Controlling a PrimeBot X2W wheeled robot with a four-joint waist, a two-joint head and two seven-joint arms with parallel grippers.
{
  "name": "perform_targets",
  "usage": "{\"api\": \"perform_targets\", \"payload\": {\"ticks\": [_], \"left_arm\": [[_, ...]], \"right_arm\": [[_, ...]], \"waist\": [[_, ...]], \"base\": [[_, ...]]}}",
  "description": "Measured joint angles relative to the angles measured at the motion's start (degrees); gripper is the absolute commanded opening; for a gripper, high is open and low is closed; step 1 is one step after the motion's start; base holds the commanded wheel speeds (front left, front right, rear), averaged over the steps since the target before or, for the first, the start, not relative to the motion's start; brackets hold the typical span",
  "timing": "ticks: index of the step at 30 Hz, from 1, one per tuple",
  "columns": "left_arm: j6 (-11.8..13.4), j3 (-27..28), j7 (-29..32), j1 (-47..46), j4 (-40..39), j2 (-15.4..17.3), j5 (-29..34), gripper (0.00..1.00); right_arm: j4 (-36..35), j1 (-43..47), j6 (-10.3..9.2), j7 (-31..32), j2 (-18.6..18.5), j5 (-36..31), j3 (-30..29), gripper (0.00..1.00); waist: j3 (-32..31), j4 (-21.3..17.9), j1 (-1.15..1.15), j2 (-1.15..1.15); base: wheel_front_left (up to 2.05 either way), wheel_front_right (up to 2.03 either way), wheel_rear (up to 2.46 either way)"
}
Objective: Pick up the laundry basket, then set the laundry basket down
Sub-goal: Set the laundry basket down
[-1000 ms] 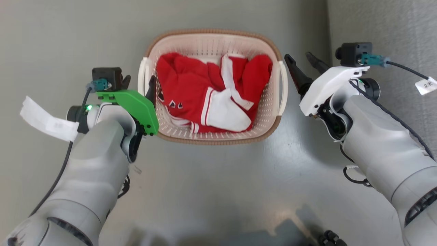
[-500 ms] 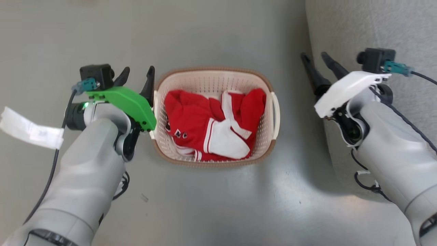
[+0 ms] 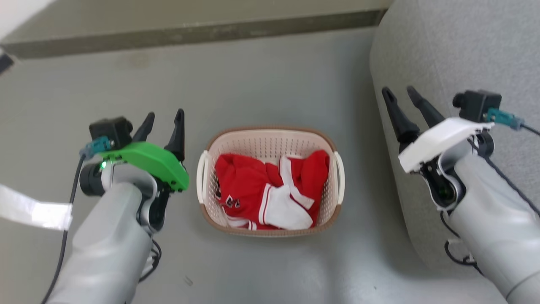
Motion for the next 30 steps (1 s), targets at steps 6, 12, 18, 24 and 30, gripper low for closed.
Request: {"api": "perform_targets", "payload": {"ticks": [6, 12, 18, 24, 30], "left_arm": [[0.6, 4.0, 0.0, 4.9, -6.5, 0.2, 4.0, 1.0], [1.5, 6.6, 0.0, 9.0, -11.6, 0.2, 7.1, 1.0], [1.8, 9.4, 0.0, 14.5, -16.1, 0.2, 10.1, 1.0], [1.8, 11.2, 0.0, 19.0, -19.7, 0.2, 13.2, 1.0], [1.8, 12.8, 0.0, 22.7, -23.3, -0.1, 14.8, 1.0]], "right_arm": [[-4.1, 5.6, -0.09, 0.0, 0.1, -3.1, -3.9, 1.0], [-8.8, 9.6, -0.67, 0.0, 0.2, -5.9, -7.2, 1.0], [-13.5, 13.5, -1.24, 0.0, 0.7, -9.5, -9.8, 1.0], [-17.7, 17.9, -2.31, 0.0, 1.0, -13.1, -12.5, 1.0], [-21.0, 21.8, -3.28, 0.0, 1.3, -16.1, -14.4, 1.0]], "waist": [[-4.4, 0.2, 0.0, 0.0], [-7.6, 0.4, 0.0, 0.0], [-10.2, 0.5, 0.0, 0.0], [-12.0, 0.5, 0.0, 0.0], [-13.0, 0.2, 0.0, 0.0]], "base": [[0.0, 0.0, 0.0], [0.0, 0.0, 0.0], [0.0, 0.0, 0.0], [0.0, 0.0, 0.0], [0.0, 0.0, 0.0]]}}
